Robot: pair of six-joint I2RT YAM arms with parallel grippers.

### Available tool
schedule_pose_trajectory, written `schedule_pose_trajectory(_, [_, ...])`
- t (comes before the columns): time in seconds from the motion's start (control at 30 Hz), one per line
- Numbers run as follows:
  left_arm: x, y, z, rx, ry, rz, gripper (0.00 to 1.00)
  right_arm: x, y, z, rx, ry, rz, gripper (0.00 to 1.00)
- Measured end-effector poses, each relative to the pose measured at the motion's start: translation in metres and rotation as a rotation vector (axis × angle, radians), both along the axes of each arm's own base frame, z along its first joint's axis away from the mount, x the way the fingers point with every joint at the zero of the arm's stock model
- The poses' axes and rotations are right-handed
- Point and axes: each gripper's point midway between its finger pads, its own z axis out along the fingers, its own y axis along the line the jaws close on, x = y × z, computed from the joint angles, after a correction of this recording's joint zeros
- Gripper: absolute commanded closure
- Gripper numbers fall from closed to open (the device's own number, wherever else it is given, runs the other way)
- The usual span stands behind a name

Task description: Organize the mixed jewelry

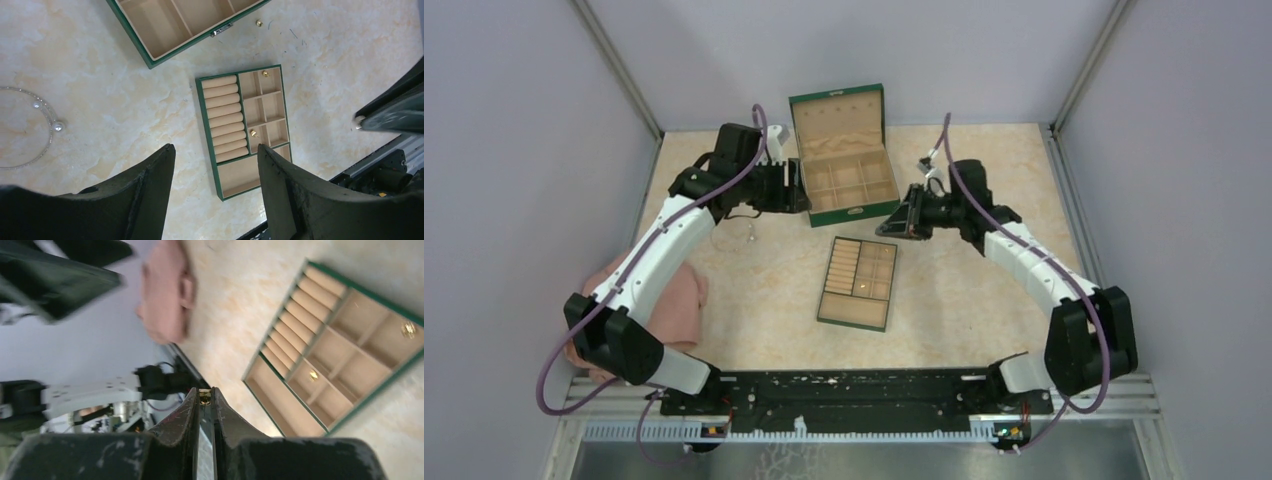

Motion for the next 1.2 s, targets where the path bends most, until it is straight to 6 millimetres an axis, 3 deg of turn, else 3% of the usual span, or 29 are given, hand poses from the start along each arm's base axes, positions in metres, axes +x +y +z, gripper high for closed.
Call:
schedule_pose_trajectory(0.03, [0.001, 0.001, 0.000, 0.001, 0.000, 0.012, 0.32, -0.002, -0.001, -0.024, -0.081, 0.046, -0.023, 0.91])
schedule_pose_trajectory(0.17, [0.003, 0.006, 0.001, 0.007, -0.002, 0.057, 0.31, -0.023, 0.014, -0.065, -0.244, 0.105, -0.018, 0.90])
schedule_pose_trajectory(0.6, [0.002, 0.011, -0.009, 0.009, 0.028, 0.111, 0.31, -0.051, 0.021, -0.150, -0.512, 0.182, 0.006, 0.90])
schedule_pose_trajectory(1.03, [0.000, 0.010, -0.015, 0.006, 0.042, 0.115, 0.31, -0.055, 0.021, -0.180, -0.592, 0.206, 0.038, 0.88])
schedule_pose_trajectory(1.2, [0.000, 0.010, -0.016, 0.001, 0.047, 0.119, 0.31, -0.052, 0.026, -0.179, -0.592, 0.196, 0.040, 0.86])
